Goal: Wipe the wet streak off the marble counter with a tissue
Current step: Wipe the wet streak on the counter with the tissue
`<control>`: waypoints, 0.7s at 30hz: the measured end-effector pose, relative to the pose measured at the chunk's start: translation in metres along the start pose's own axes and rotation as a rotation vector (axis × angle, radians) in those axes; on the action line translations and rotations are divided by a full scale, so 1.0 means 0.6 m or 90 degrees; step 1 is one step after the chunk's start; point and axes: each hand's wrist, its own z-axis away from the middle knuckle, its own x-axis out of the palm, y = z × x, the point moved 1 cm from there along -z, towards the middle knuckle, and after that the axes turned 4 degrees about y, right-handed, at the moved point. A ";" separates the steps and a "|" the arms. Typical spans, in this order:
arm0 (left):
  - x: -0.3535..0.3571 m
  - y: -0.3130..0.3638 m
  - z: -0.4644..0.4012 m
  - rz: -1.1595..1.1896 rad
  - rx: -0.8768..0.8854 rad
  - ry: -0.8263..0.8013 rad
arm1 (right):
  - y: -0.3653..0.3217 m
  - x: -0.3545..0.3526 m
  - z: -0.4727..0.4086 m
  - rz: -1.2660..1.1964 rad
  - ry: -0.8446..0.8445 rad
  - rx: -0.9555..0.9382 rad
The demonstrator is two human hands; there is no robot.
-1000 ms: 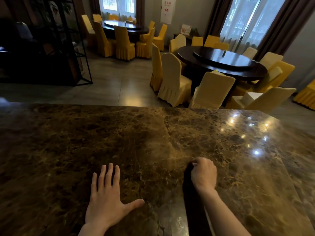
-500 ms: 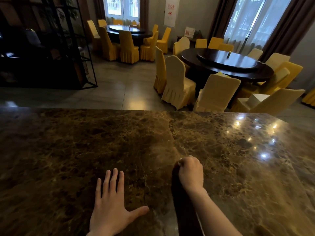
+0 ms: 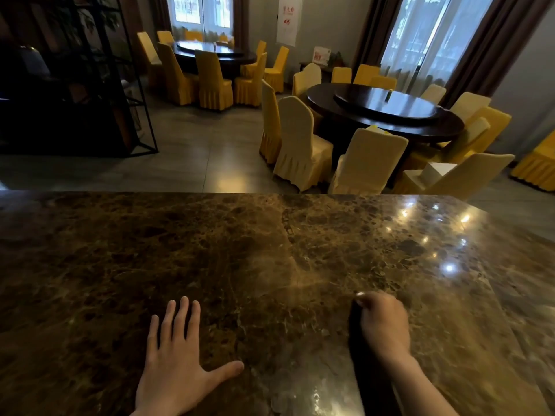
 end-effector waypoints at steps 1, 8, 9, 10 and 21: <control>-0.001 0.000 -0.001 0.001 0.000 -0.003 | 0.012 -0.004 -0.006 0.017 0.015 0.051; -0.002 -0.001 0.004 -0.004 0.006 0.013 | -0.119 0.052 0.088 0.007 -0.049 -0.116; -0.002 0.000 0.004 0.000 0.007 0.019 | -0.138 0.058 0.107 -0.015 -0.072 -0.170; -0.002 0.000 0.005 0.003 0.009 0.024 | -0.152 0.061 0.125 -0.039 -0.091 -0.218; -0.004 0.000 0.007 -0.009 0.012 0.031 | 0.025 -0.034 0.042 0.023 -0.004 0.036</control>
